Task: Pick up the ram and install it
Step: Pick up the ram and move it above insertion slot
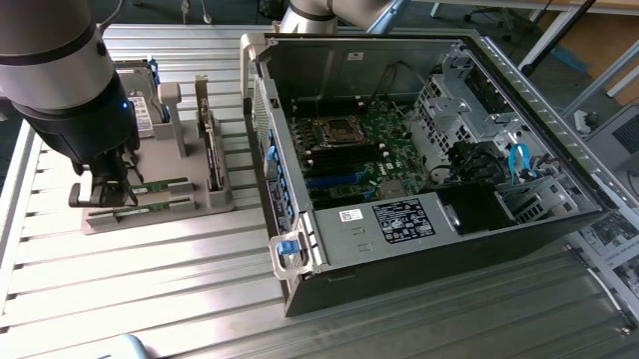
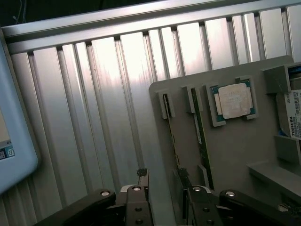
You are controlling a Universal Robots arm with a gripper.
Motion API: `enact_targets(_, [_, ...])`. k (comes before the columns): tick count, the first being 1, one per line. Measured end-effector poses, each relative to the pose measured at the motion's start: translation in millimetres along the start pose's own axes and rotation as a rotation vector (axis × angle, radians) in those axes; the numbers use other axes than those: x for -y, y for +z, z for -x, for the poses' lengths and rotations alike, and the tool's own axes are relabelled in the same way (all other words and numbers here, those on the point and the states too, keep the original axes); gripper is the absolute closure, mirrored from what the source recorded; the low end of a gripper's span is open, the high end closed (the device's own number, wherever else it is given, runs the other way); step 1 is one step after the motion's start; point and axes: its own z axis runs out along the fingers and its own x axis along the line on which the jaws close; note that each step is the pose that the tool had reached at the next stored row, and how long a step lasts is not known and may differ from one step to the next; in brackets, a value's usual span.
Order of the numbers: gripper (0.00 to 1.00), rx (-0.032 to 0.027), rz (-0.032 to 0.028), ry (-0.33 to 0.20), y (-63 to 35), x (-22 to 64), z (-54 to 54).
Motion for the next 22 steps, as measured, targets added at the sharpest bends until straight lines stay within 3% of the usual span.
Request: enact_targets(22, [0.64,0.0000,0.0000,0.000,7.0,-0.1,-0.3])
